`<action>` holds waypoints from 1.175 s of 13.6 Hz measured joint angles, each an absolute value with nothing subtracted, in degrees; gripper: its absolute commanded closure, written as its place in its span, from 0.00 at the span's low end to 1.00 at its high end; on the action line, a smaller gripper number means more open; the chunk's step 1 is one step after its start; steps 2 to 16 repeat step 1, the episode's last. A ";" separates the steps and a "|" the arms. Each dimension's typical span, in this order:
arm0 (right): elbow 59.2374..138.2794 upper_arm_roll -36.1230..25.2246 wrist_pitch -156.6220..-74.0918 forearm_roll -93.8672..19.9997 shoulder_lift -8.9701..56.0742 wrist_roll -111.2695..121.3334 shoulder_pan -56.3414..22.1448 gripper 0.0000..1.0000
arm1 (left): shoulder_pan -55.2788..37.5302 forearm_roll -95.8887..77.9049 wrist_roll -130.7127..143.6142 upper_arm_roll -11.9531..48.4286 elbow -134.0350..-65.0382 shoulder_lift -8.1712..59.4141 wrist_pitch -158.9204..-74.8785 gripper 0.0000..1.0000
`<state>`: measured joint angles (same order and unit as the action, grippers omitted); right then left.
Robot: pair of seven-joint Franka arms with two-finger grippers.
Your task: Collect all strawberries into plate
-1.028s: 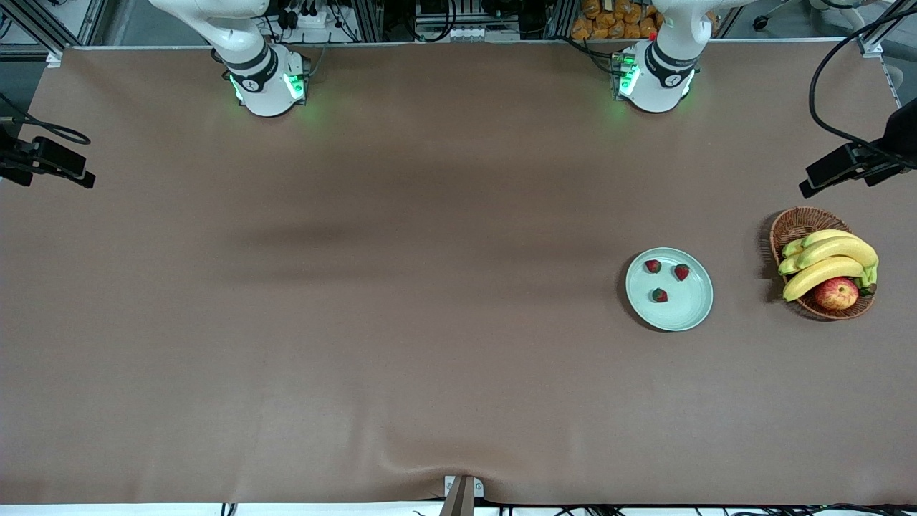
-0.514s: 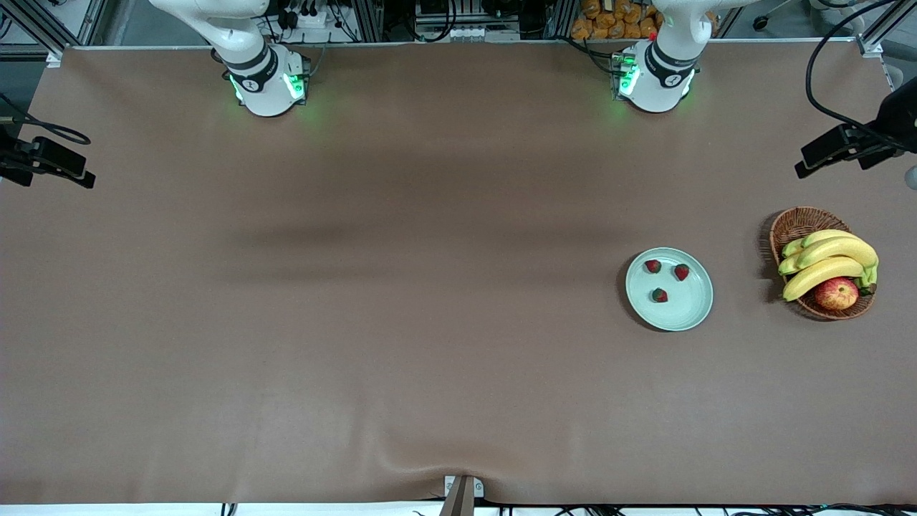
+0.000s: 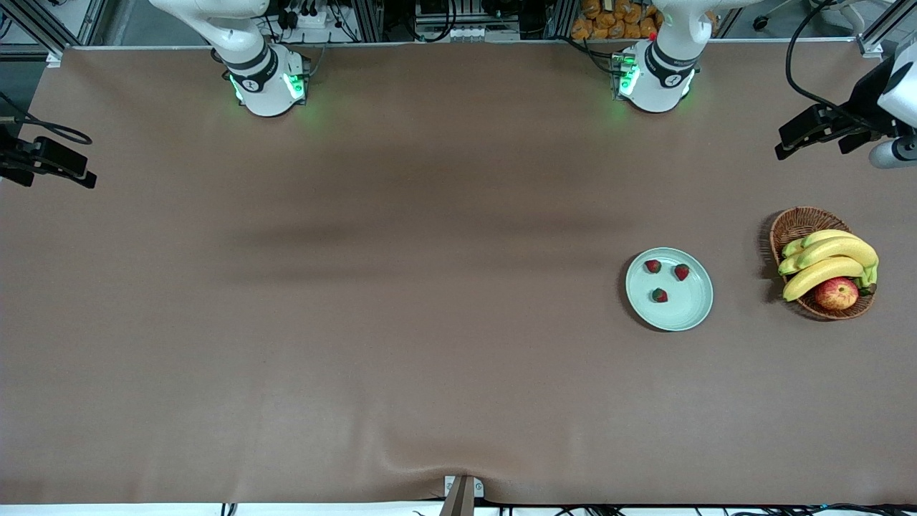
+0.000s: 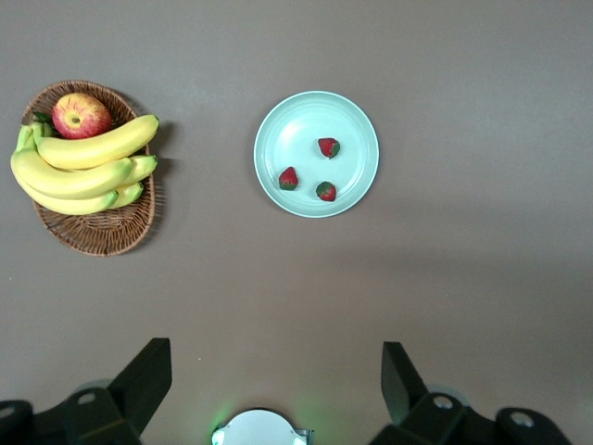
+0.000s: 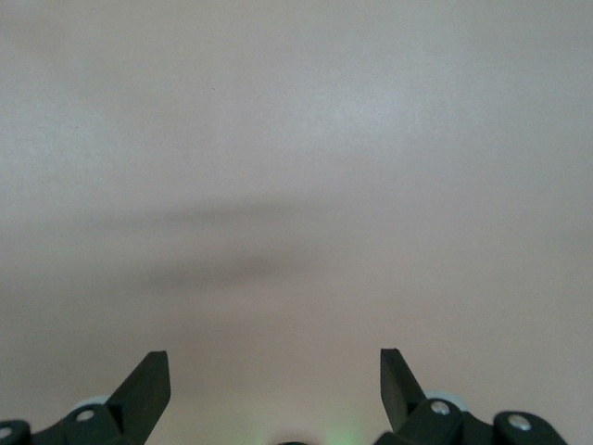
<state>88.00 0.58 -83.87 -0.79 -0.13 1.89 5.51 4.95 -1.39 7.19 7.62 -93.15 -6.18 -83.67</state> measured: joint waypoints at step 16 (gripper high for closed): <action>87.99 0.58 -83.87 -0.79 -0.13 1.89 5.51 0.00 | 4.93 -0.52 6.02 7.61 -92.88 -6.23 -83.62 0.00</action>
